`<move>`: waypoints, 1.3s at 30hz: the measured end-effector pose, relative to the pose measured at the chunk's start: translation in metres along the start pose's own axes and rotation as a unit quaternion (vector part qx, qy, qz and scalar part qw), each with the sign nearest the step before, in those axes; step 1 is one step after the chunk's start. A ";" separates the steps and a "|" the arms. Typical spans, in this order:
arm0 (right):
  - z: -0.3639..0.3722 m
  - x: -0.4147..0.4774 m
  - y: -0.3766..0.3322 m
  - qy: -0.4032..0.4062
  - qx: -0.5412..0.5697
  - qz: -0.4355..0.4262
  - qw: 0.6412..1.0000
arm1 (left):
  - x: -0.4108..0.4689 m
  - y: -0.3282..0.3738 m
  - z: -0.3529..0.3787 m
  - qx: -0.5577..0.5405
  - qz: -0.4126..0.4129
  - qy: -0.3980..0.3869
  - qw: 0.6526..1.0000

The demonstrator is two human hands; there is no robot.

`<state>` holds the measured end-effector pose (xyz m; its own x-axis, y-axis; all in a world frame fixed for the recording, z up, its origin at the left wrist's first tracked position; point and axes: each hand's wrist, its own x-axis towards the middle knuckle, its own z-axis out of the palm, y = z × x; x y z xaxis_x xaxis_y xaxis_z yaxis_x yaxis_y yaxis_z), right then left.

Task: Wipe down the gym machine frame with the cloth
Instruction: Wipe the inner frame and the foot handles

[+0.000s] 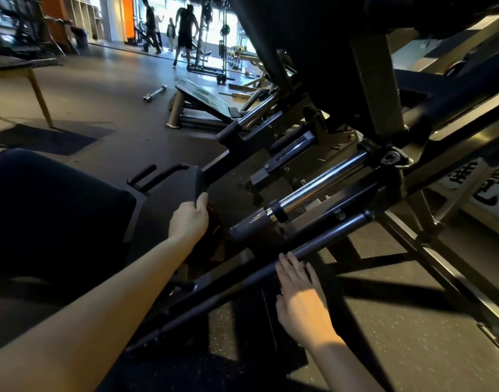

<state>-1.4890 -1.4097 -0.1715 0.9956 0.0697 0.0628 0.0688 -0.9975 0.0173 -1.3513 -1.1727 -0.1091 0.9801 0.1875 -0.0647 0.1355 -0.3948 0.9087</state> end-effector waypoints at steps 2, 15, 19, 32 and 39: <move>0.004 0.000 -0.001 0.006 0.003 0.002 1.000 | -0.009 0.017 0.005 -0.116 0.013 0.006 0.993; 0.001 0.000 -0.003 0.028 0.022 0.009 0.999 | -0.072 -0.045 0.053 0.191 0.483 0.037 0.854; -0.009 -0.002 -0.007 0.039 0.063 0.017 0.997 | -0.073 -0.035 0.039 0.248 0.528 0.040 0.811; -0.037 -0.015 0.012 -0.045 0.132 0.018 0.990 | -0.076 -0.015 0.058 0.570 0.492 -0.147 0.642; -0.074 -0.006 -0.027 0.008 0.431 0.129 0.893 | -0.072 0.002 -0.009 0.306 0.367 -0.159 0.864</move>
<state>-1.5020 -1.3819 -0.0983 0.9850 -0.1700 -0.0312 -0.1314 -0.6196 -0.7738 -1.4230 -1.1788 -0.0993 0.8116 -0.5331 0.2390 -0.5837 -0.7221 0.3712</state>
